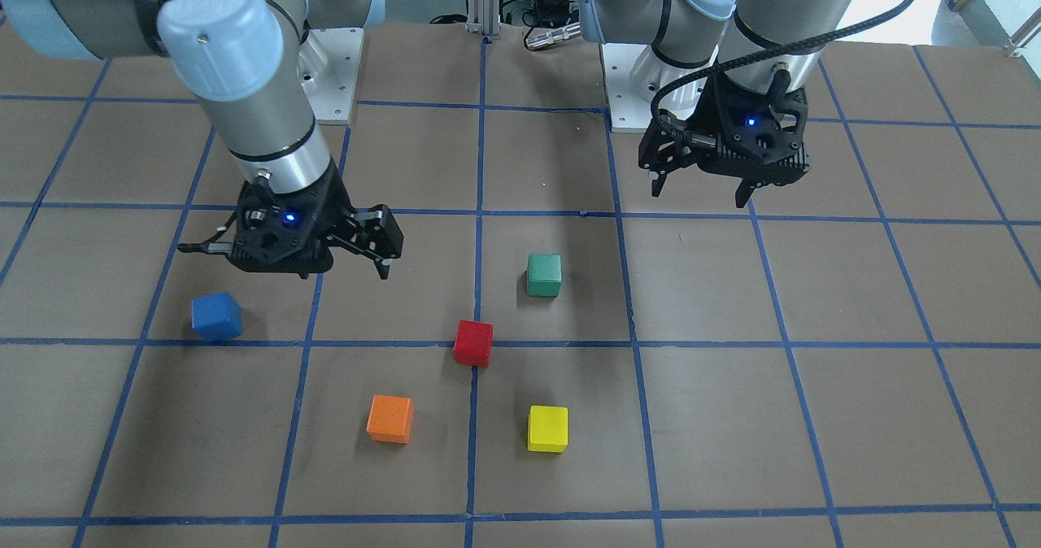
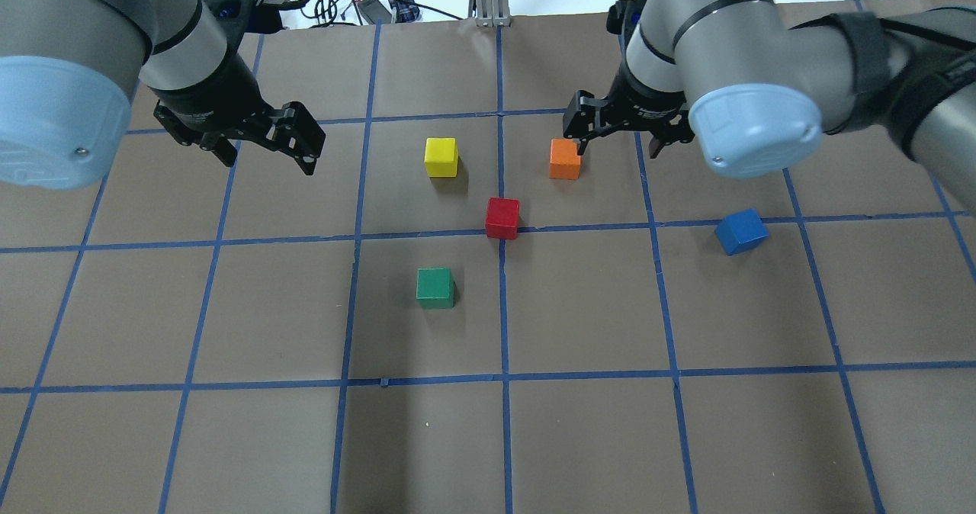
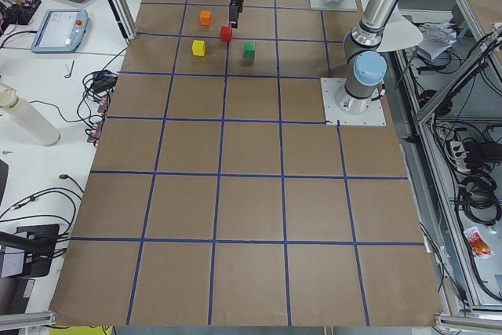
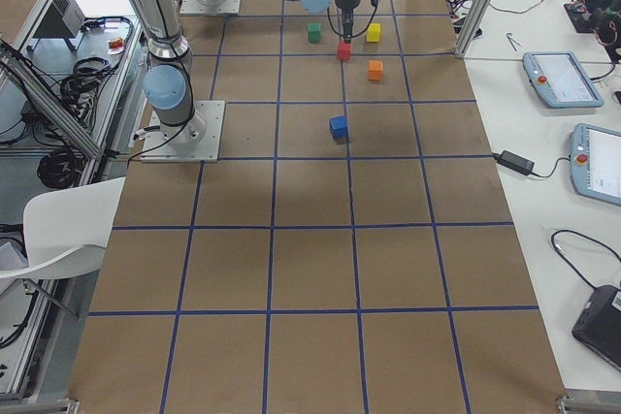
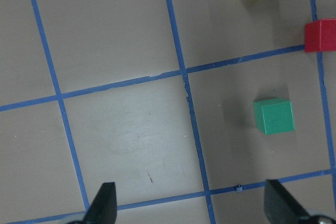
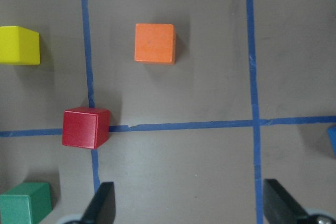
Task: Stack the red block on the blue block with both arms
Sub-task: 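Lower the right gripper over the red cube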
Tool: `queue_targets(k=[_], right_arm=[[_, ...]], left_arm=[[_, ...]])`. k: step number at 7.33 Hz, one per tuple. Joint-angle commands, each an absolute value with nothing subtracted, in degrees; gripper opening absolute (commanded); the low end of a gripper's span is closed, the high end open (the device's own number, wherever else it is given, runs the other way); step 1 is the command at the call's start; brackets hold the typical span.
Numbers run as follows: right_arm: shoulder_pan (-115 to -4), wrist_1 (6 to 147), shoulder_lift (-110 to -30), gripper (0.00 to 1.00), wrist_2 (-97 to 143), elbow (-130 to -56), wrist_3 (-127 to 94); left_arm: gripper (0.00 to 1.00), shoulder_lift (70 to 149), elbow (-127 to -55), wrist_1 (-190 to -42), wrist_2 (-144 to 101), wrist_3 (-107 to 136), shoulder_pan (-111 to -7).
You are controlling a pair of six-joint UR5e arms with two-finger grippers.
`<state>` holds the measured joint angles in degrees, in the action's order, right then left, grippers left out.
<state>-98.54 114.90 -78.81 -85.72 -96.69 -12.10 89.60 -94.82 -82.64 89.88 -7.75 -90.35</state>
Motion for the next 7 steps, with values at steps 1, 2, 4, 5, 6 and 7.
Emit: queue_targets(k=[1, 2, 4, 5, 6, 7], right_arm=[[-103.95, 118.56, -71.75, 1.00, -87.96, -93.54, -19.91], [-105.80, 118.48, -69.02, 1.00, -89.11, -91.43, -21.26], [-107.40, 118.65, -65.41, 1.00, -88.95, -90.26, -22.92], [-107.40, 118.57, -64.09, 1.00, -88.51, -90.35, -25.29], [-107.40, 118.56, -62.51, 1.00, -88.16, -90.26, -25.92], [-107.84, 121.09, -60.92, 1.00, -87.89, -90.26, -25.93]], left_arm=[[1.00, 89.12, -95.80, -81.65, 88.86, -6.59, -90.44], [1.00, 88.60, -95.71, -81.91, 88.94, -6.59, -90.35], [1.00, 88.59, -95.72, -82.09, 89.38, -6.42, -90.44], [1.00, 88.42, -95.54, -82.26, 89.38, -6.59, -90.27], [1.00, 88.59, -95.19, -82.18, 89.30, -6.59, -90.00], [1.00, 88.51, -95.79, -82.18, 89.30, -6.59, -90.09]])
